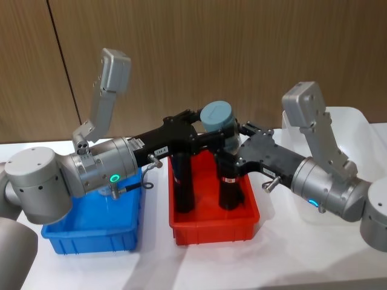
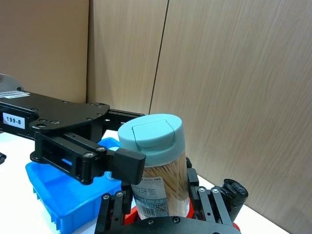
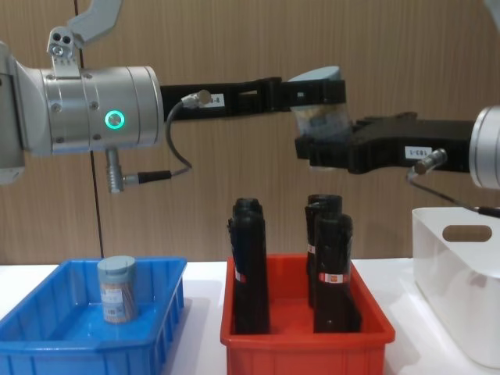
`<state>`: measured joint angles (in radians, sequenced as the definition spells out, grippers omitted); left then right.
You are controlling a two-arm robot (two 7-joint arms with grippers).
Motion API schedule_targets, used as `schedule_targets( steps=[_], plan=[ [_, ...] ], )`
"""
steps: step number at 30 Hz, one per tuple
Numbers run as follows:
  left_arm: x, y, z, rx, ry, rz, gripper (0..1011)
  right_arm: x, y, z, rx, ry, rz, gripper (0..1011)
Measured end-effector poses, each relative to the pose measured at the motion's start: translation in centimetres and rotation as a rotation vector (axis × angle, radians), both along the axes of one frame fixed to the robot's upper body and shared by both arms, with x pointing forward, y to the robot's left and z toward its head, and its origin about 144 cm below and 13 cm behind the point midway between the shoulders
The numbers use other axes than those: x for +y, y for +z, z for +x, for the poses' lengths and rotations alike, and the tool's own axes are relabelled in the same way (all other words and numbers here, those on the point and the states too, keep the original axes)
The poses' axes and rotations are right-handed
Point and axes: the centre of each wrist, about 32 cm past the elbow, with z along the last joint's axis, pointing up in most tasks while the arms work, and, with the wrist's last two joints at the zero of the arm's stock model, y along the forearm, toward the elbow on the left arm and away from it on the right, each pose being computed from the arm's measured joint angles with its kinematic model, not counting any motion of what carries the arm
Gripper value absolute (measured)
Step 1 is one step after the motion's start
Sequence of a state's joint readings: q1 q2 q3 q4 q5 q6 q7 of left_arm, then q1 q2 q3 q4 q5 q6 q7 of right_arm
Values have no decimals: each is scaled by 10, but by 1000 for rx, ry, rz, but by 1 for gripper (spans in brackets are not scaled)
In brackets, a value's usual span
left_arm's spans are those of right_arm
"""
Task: Pick the cotton swabs from the blue box and place them into the white box.
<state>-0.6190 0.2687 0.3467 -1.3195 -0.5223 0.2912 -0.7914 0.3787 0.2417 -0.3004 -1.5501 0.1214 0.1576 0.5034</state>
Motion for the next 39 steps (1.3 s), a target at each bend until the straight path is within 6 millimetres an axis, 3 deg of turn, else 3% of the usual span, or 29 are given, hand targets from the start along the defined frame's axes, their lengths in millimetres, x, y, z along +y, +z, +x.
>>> schedule_targets(
  steps=[4, 6, 21, 39],
  plan=[
    [0, 0, 0, 0, 0, 0, 998, 0, 1, 0, -2, 0, 1, 661],
    [0, 0, 0, 0, 0, 0, 1004, 0, 1, -1, -3, -1, 2, 661],
    [0, 1, 0, -2, 1, -2, 1004, -2, -2, -1, 0, -12, 2, 661],
    [0, 1, 0, -3, 2, -2, 1004, -25, -26, 13, 70, -129, 3, 661]
  ],
)
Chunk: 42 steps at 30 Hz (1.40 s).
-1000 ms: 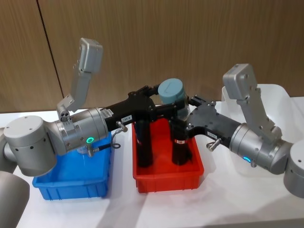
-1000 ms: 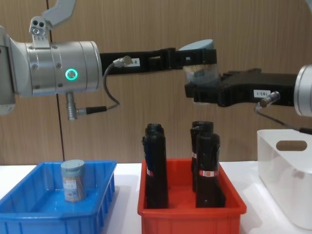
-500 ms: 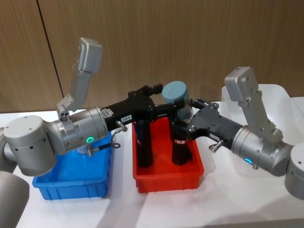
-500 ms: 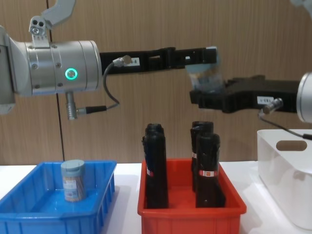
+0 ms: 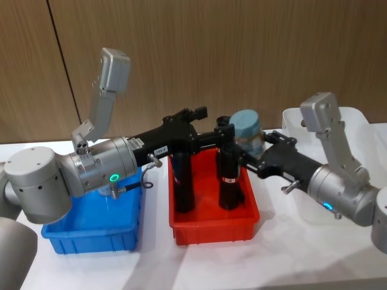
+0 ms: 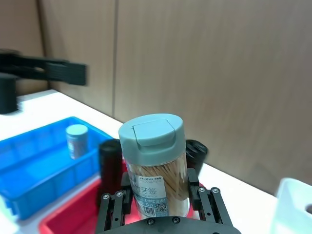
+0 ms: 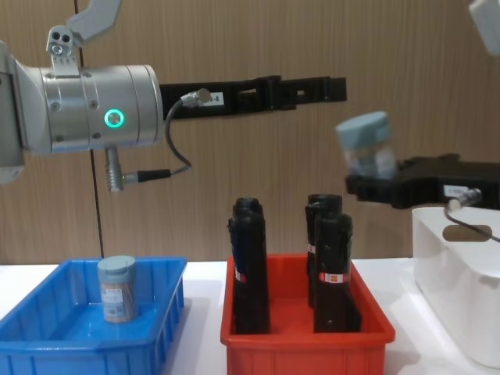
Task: Pick the cotton swabs from the blue box and place them into the white box.
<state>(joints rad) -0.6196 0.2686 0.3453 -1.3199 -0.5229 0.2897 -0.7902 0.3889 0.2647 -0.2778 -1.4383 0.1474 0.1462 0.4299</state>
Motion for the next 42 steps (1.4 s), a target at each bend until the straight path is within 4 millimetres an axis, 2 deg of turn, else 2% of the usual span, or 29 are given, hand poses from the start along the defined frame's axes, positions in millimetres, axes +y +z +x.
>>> schedule_targets(
  steps=[25, 33, 37, 41, 42],
  plan=[
    [0, 0, 0, 0, 0, 0, 1004, -65, -17, 28, 44, -300, 11, 661],
    [0, 0, 0, 0, 0, 0, 1004, -79, -22, 38, 73, -358, -2, 662],
    [0, 0, 0, 0, 0, 0, 1004, -86, -26, 44, 98, -384, -6, 797],
    [0, 0, 0, 0, 0, 0, 1004, -90, -30, 47, 113, -397, -9, 868],
    [0, 0, 0, 0, 0, 0, 1004, -91, -31, 48, 118, -401, -9, 921]
  ],
)
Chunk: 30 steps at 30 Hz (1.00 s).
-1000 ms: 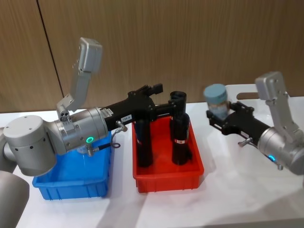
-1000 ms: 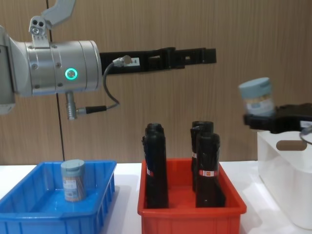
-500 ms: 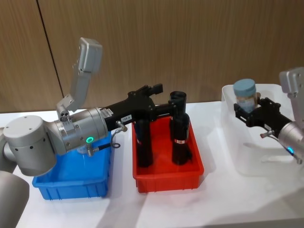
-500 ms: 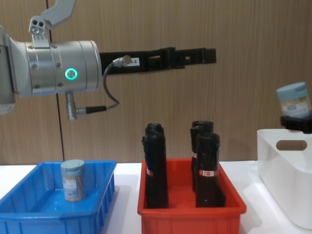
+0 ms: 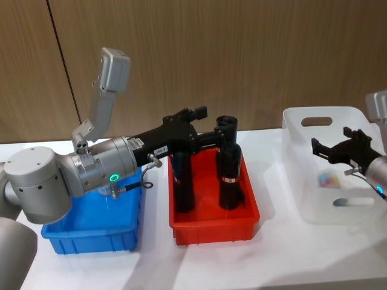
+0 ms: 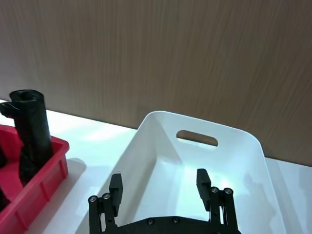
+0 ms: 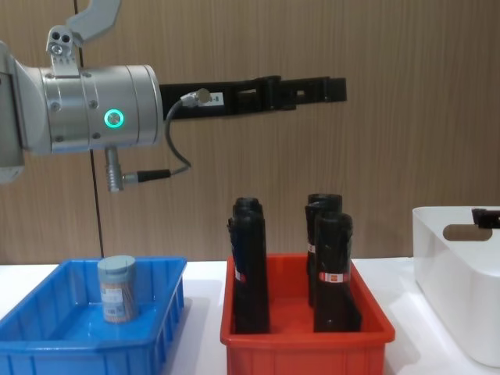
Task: Pick the cotton swabs from the blue box and place them into the white box.
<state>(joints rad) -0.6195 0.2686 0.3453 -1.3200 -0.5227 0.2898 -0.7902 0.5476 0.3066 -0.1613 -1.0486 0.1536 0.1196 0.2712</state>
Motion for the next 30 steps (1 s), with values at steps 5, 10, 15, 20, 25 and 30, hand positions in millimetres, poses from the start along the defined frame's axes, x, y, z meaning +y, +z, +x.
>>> schedule_targets(
  steps=[5, 10, 15, 20, 25, 30],
  plan=[
    [0, 0, 0, 0, 0, 0, 1004, -4, -3, 2, 9, -6, 3, 1001],
    [0, 0, 0, 0, 0, 0, 1004, -6, -4, 3, 10, -8, 9, 1001],
    [0, 0, 0, 0, 0, 0, 1004, -8, -5, 3, 12, -9, 12, 1001],
    [0, 0, 0, 0, 0, 0, 1004, -9, -6, 3, 12, -10, 15, 1001],
    [0, 0, 0, 0, 0, 0, 1004, -10, -6, 3, 13, -11, 17, 1001],
    [0, 0, 0, 0, 0, 0, 1004, -10, -7, 3, 13, -11, 19, 1001]
  ],
)
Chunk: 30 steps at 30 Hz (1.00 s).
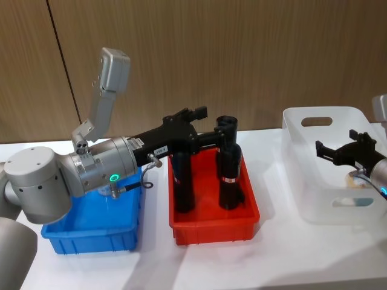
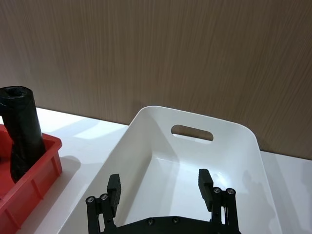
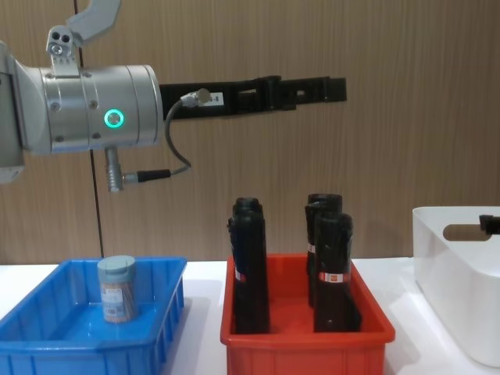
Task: Pick the cotton swabs from the blue box and place them into the white box.
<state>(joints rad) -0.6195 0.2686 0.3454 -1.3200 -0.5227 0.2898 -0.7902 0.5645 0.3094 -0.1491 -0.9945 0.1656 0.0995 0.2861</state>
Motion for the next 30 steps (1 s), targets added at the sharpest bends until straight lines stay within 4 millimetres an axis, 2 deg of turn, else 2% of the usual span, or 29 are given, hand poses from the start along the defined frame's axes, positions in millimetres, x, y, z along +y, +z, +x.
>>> schedule_targets(
  steps=[16, 30],
  plan=[
    [0, -2, -1, 0, 6, 2, 1004, 0, -1, -1, -2, 1, 1, 1001],
    [-4, -21, -19, -35, 147, 70, 1004, 17, -8, -26, -45, 21, 7, 1001]
  ],
)
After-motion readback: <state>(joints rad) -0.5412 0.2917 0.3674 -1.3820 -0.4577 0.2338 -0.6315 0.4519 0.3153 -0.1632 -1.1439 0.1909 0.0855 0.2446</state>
